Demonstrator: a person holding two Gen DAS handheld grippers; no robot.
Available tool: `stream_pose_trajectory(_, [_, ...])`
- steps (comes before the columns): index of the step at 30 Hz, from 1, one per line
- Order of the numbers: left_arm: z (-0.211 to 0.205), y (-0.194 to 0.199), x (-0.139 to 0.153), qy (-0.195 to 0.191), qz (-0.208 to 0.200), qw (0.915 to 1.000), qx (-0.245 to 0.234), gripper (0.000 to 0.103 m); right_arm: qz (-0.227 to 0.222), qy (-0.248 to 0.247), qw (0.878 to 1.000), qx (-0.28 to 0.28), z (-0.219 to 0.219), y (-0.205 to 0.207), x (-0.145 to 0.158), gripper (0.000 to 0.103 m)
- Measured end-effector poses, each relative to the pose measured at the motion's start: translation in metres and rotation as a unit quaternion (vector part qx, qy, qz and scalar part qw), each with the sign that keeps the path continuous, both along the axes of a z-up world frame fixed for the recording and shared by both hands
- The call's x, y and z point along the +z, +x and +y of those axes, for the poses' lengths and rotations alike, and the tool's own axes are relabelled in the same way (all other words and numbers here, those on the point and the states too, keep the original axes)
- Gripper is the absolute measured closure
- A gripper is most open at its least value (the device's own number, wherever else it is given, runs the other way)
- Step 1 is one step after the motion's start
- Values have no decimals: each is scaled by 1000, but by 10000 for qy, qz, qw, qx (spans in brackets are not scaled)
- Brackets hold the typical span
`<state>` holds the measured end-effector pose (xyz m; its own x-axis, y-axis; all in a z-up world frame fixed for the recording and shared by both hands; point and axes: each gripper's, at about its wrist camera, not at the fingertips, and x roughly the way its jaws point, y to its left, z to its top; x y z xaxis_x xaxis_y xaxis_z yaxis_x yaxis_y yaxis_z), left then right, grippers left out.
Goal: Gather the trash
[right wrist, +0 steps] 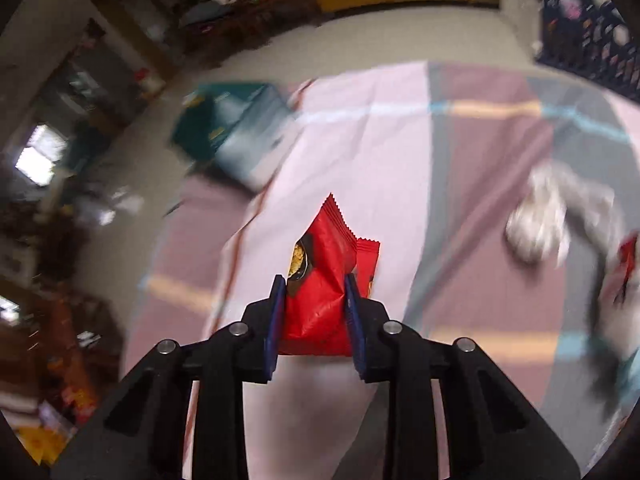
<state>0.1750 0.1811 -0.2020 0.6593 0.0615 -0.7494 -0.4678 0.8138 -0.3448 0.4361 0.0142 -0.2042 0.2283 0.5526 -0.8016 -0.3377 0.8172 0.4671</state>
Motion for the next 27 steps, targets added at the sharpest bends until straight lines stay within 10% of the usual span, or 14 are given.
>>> stream_pose_trajectory(5, [-1,-1,0,-28,10,10000,-12,17,41,-137,9974,702,-39,-74,15,25])
stream_pose_trajectory(10, [-5,1,0,53,59,9999,-80,17,-1136,-714,9814,-1371,-143,-65,49,20])
stream_pose_trajectory(15, [-7,4,-2,130,161,9997,-102,17,-614,-1667,9606,-2137,-195,-20,4,20])
stream_pose_trajectory(21, [-8,6,-3,180,271,9994,-114,17,-136,-898,9835,-1565,-190,-48,-16,82])
stream_pose_trajectory(27, [-13,10,-4,147,344,9987,-338,17,-227,-916,9941,-529,-169,-119,9,82])
